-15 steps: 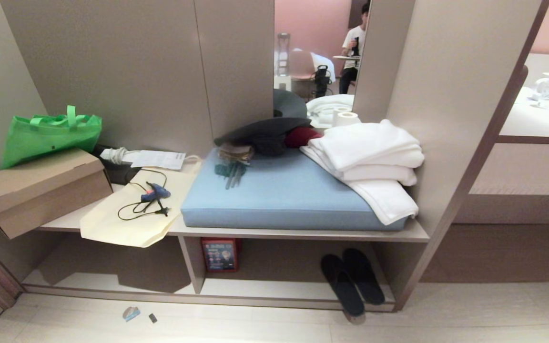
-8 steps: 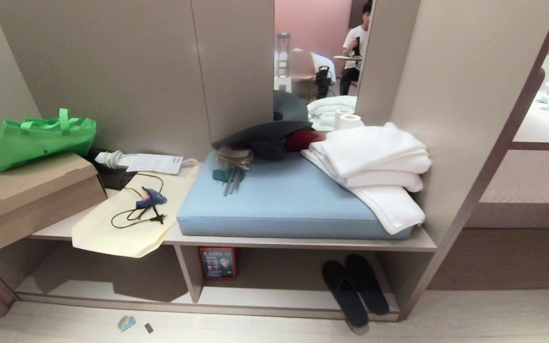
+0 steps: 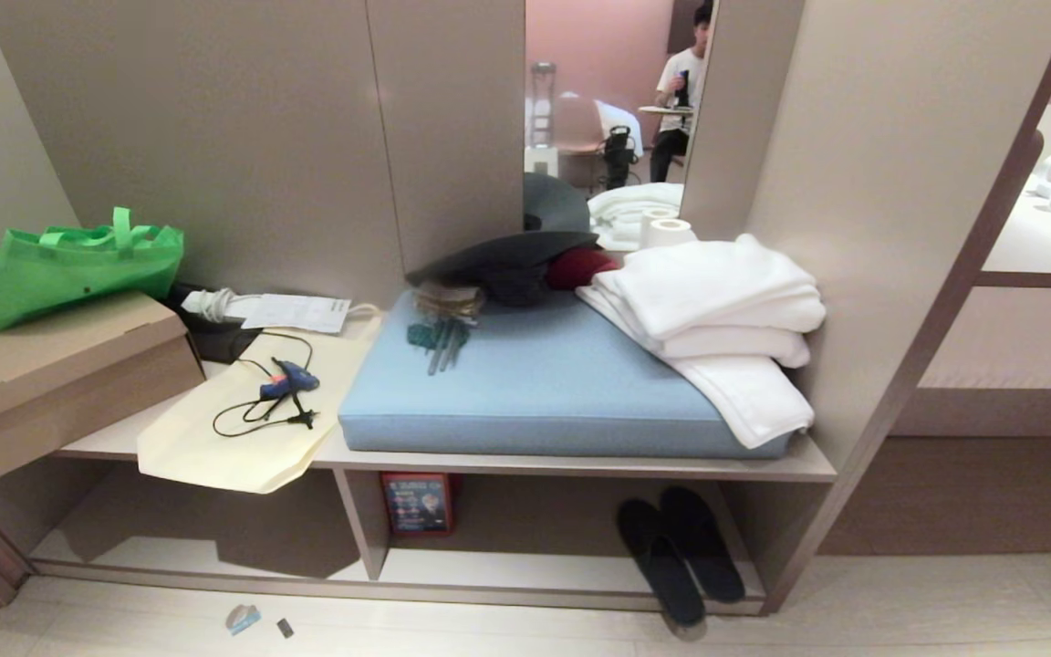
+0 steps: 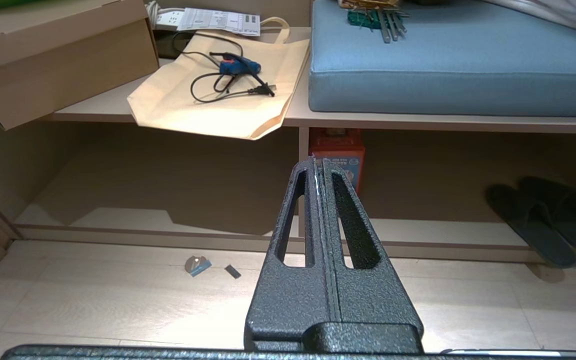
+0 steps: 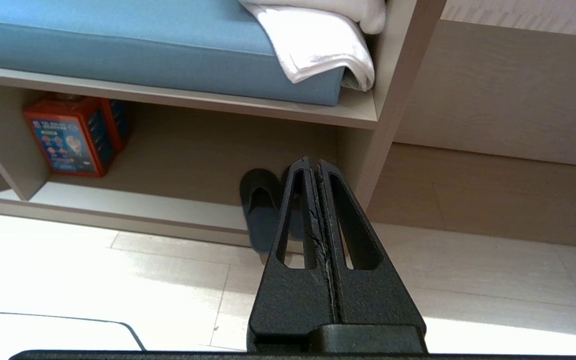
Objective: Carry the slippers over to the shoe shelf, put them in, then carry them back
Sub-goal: Pick up the slippers in the shoe cabinet
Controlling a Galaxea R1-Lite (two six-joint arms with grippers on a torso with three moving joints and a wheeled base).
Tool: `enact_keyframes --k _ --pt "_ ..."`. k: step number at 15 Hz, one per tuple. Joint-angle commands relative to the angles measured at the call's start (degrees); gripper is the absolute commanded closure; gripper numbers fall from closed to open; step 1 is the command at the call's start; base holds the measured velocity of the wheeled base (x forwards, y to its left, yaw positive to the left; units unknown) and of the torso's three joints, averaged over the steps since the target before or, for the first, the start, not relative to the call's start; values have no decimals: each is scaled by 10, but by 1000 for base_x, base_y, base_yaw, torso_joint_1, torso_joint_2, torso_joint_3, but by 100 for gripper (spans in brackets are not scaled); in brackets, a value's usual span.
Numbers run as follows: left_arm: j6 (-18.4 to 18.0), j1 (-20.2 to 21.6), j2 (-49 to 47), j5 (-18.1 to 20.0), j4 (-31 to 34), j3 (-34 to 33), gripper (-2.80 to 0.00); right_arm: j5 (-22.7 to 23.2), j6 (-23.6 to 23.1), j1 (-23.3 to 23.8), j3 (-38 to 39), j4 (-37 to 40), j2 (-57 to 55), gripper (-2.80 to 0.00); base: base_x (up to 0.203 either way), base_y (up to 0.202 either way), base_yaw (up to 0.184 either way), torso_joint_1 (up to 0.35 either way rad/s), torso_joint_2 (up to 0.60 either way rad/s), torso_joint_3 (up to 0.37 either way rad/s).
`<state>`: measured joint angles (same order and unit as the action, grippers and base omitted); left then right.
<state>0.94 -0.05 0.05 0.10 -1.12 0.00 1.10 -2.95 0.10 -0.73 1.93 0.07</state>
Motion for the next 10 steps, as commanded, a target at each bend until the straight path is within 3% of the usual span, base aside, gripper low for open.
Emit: enact_keyframes --k 1,10 --pt "0 0 0 0 0 -4 0 0 -1 0 0 0 -1 0 0 0 0 2 -2 -97" --pt "-1 0 0 0 0 -4 0 0 -5 0 -1 0 -1 0 0 0 0 2 2 -186"
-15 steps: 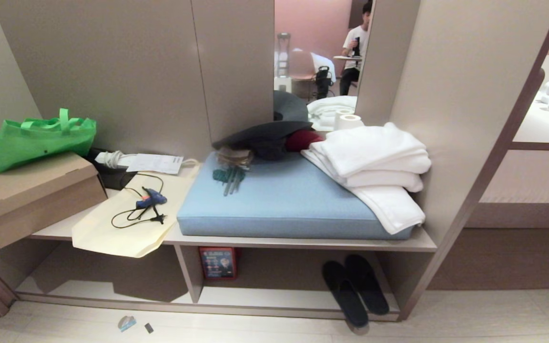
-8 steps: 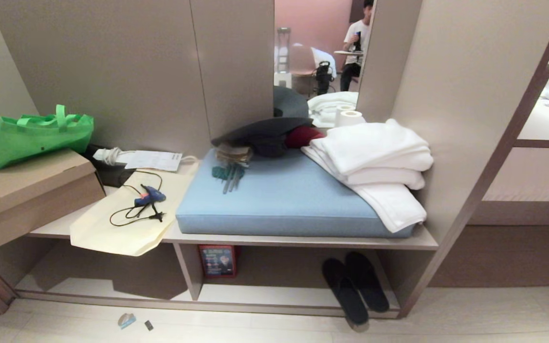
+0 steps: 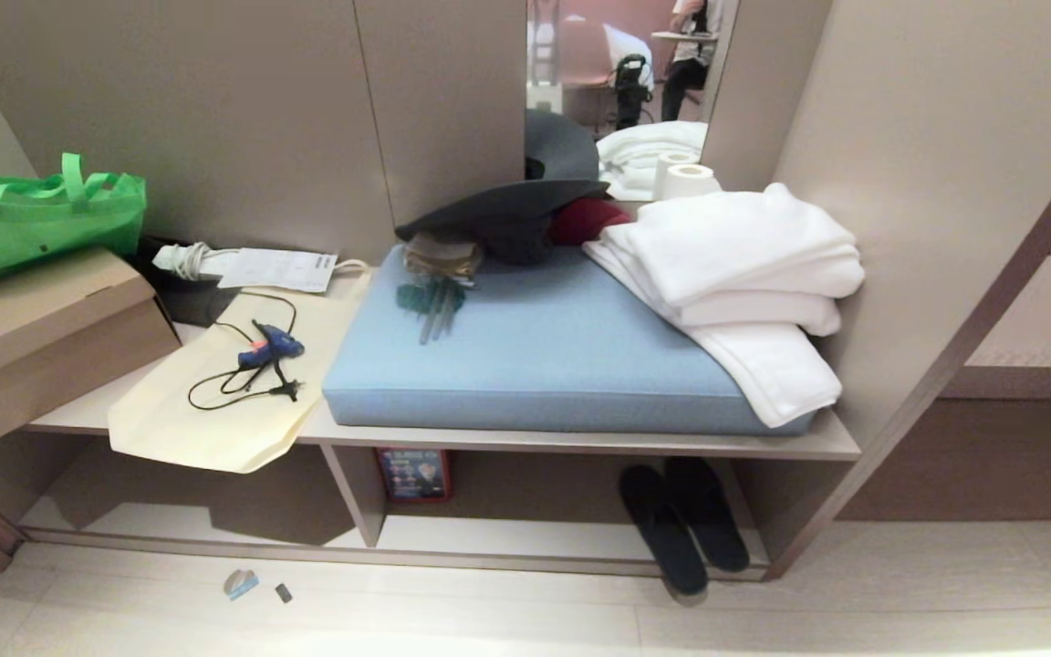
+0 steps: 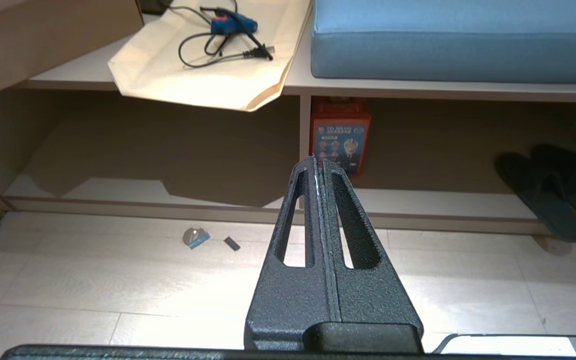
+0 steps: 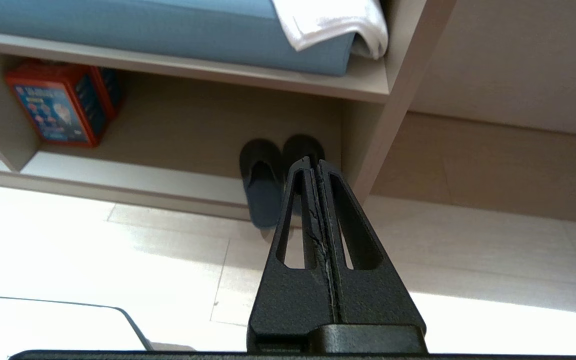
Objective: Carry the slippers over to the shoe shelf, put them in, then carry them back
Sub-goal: Pick up the slippers in the shoe cabinet
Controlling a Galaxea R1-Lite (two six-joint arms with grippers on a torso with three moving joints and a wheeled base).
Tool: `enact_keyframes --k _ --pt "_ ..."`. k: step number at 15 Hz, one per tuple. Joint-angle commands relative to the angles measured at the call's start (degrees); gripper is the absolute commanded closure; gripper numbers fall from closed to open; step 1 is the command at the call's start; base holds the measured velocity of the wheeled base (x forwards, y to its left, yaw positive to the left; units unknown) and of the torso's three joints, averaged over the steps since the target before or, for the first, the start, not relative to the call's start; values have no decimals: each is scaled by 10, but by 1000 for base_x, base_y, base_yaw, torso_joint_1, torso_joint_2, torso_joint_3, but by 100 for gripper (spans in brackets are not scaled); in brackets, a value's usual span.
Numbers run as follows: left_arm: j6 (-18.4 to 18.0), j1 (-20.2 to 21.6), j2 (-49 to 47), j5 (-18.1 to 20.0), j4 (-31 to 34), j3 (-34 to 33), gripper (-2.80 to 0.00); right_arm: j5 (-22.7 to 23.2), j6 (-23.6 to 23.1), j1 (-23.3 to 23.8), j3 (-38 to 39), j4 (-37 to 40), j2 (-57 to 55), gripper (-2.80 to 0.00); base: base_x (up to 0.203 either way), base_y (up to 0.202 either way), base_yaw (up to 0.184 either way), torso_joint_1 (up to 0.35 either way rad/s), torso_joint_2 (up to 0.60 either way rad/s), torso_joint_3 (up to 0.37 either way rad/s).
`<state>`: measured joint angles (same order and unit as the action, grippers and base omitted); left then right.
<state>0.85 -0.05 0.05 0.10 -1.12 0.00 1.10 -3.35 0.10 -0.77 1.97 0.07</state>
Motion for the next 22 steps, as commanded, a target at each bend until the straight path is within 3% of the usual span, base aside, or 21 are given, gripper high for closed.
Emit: enact_keyframes --k 1,22 --pt "0 0 0 0 0 -4 0 0 -1 0 0 0 -1 0 0 0 0 2 7 -198" --pt "0 0 0 0 0 -4 0 0 -3 0 0 0 -1 0 0 0 0 3 3 -198"
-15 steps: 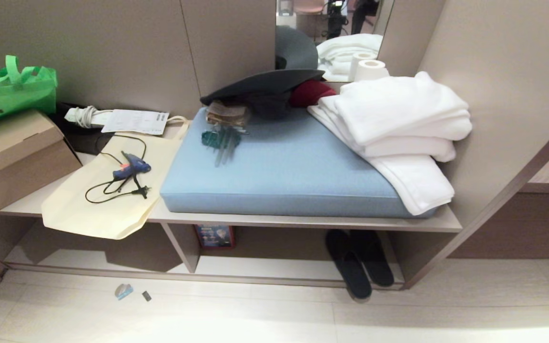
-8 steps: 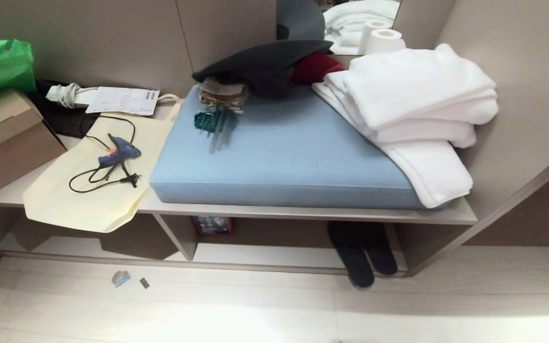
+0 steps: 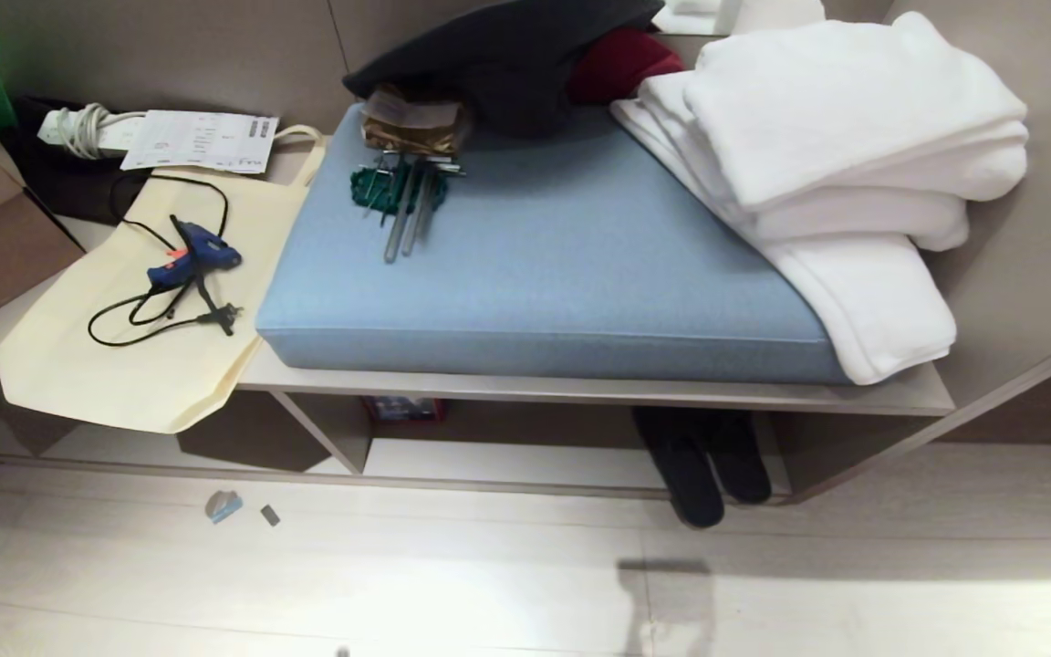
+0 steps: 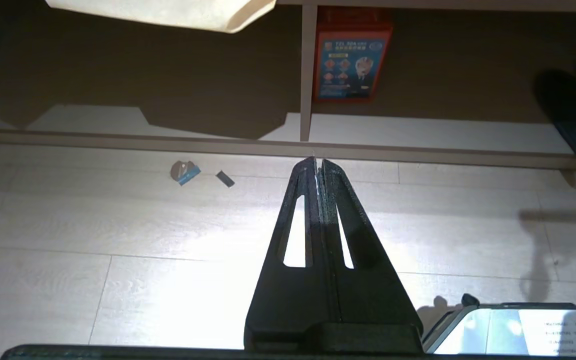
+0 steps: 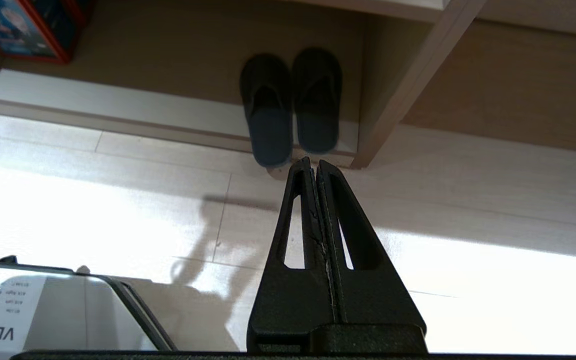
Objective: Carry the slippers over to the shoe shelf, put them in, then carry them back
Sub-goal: Pick up the slippers in the shoe cabinet
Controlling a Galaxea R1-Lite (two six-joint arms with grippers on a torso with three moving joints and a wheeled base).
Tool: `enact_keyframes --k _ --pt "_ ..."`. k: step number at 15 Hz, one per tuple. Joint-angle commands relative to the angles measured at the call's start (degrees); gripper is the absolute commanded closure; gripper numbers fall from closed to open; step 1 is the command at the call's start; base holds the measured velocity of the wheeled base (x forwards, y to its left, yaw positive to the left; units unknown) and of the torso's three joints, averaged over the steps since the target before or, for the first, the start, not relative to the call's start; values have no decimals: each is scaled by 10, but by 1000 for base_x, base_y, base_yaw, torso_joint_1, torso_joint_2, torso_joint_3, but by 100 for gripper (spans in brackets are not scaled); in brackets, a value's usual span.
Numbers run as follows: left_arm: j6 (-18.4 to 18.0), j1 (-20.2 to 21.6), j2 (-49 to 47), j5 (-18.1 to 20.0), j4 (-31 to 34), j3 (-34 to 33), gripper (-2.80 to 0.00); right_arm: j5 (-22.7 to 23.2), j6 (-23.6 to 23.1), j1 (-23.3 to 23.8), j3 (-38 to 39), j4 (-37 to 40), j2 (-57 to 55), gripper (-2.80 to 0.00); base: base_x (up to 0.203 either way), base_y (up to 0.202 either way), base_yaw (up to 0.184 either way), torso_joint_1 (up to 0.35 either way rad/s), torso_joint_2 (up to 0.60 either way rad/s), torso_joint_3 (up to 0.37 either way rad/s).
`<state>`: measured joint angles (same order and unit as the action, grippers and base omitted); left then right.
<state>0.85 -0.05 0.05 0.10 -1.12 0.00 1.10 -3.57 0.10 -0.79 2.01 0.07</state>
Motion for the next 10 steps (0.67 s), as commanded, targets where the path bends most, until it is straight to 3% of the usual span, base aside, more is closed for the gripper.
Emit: enact_keyframes --k 1,10 --pt "0 0 0 0 0 -4 0 0 0 0 0 0 -1 0 0 0 0 -2 10 -199" --pt "0 0 0 0 0 -4 0 0 -1 0 0 0 -1 0 0 0 0 0 4 -195"
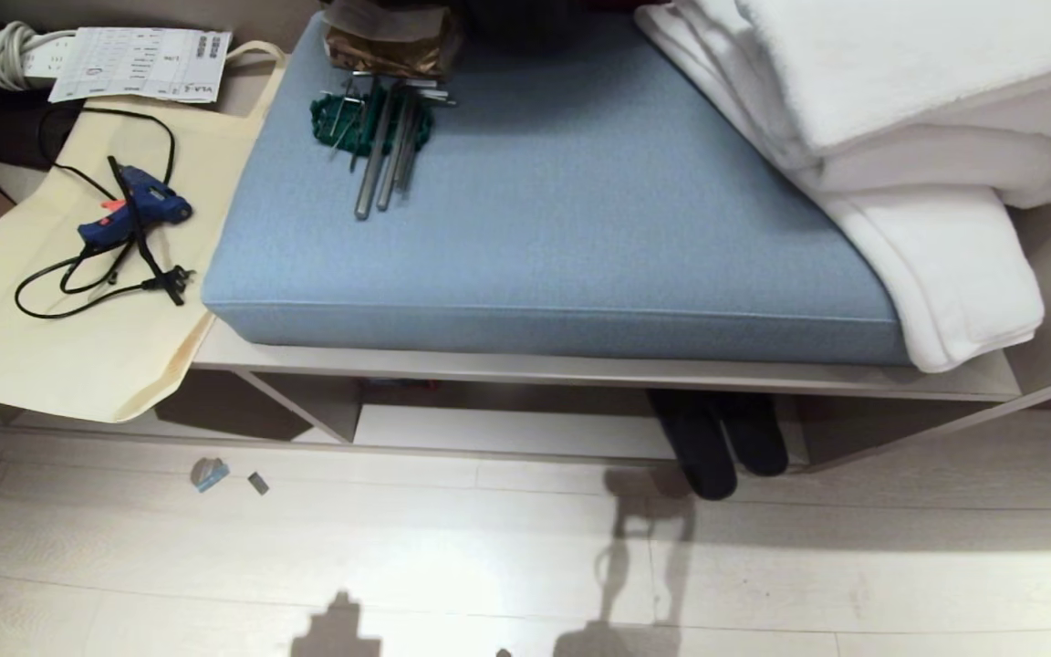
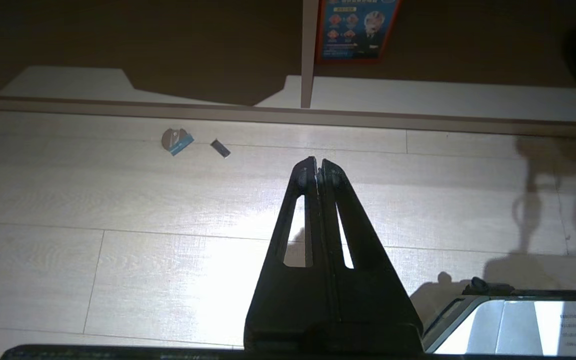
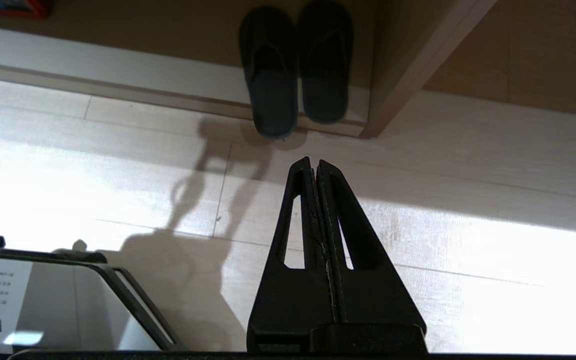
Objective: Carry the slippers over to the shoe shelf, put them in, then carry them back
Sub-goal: Pick up the slippers in the shoe cabinet
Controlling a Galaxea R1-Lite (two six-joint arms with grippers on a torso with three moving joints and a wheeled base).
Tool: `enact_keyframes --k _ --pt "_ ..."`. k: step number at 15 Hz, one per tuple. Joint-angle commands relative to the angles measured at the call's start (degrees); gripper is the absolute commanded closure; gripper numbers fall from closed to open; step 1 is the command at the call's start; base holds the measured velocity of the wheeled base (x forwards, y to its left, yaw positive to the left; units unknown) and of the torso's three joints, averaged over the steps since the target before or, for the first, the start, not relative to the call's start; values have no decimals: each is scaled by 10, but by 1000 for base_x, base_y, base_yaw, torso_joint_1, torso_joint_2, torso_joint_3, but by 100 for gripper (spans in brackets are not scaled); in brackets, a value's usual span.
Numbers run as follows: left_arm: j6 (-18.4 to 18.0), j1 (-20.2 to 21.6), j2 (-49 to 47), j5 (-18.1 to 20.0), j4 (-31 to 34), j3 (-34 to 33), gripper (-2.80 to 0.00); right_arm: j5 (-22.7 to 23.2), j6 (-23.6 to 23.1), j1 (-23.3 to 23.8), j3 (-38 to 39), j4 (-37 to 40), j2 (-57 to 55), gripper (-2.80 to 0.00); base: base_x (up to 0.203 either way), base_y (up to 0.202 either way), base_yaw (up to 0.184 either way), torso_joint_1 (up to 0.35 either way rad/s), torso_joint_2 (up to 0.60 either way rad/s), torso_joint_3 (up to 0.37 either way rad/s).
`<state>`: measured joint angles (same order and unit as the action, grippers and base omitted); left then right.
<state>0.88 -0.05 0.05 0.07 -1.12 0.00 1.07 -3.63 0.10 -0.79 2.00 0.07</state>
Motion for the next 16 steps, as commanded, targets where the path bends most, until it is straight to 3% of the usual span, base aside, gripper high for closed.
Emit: enact_keyframes --k 1,16 --pt "0 0 1 0 0 -4 0 1 -2 0 0 0 -1 0 0 0 0 -2 4 -198" --pt "1 0 0 0 0 -4 0 2 -3 0 0 0 -1 0 0 0 0 3 3 -197"
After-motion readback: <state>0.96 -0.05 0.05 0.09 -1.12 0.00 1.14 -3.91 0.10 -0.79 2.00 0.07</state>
